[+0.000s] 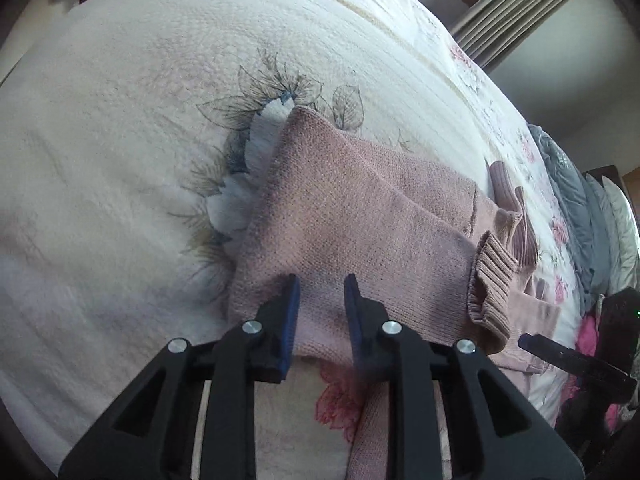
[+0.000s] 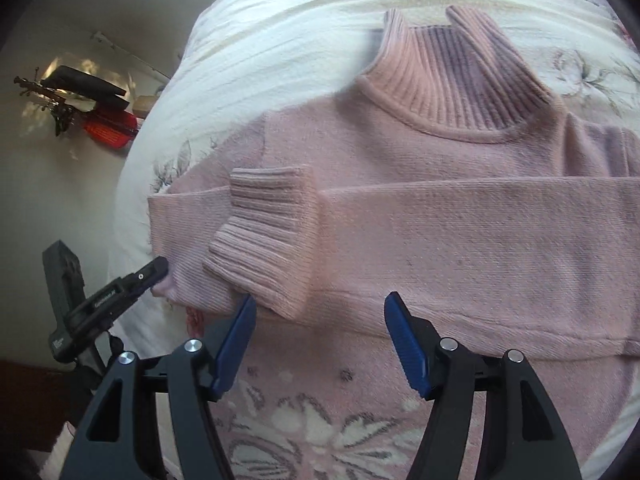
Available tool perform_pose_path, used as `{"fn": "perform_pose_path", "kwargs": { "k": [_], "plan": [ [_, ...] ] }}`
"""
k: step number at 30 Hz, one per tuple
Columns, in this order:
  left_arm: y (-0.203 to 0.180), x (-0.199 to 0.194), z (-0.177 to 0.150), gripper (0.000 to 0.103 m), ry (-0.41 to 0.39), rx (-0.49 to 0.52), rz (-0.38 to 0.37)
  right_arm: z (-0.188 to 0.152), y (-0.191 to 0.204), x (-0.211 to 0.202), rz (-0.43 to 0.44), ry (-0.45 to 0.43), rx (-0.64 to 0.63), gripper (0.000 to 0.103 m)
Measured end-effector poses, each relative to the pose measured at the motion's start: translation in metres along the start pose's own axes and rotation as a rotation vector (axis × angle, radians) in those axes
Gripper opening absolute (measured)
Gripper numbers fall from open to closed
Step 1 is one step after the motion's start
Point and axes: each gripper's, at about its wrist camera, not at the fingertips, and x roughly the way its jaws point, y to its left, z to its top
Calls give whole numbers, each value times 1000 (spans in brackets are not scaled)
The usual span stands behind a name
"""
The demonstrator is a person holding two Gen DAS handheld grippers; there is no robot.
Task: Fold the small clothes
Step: 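Grasp the second sleeve's ribbed cuff with the right gripper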
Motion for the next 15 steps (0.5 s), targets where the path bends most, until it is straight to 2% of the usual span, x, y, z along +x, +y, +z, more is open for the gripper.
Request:
{"fn": "perform_pose_path", "kwargs": {
  "k": [5,6,7,8,9,10,12,15],
  "plan": [
    [8,-25,-6,30,-28,-12,0,8,7,29,69,47,48,67],
    [8,-28,-6,30,-30,-15,3,9,8,37,78,61,56,62],
    [9,-31,-6,30,-31,-13,10,10,9,44,85,77,61,48],
    [10,-33,-6,30,-32,-7,18,9,8,45,88,83,62,39],
    [9,-34,-6,30,-34,-1,28,9,9,45,86,76,56,34],
    [7,-35,-4,30,-35,5,35,8,10,41,93,61,42,23],
    [3,-36,-3,30,-38,17,41,6,12,27,110,33,6,16],
    [-10,-40,0,30,-59,54,43,1,8,-5,141,-27,-15,15]
  ]
}}
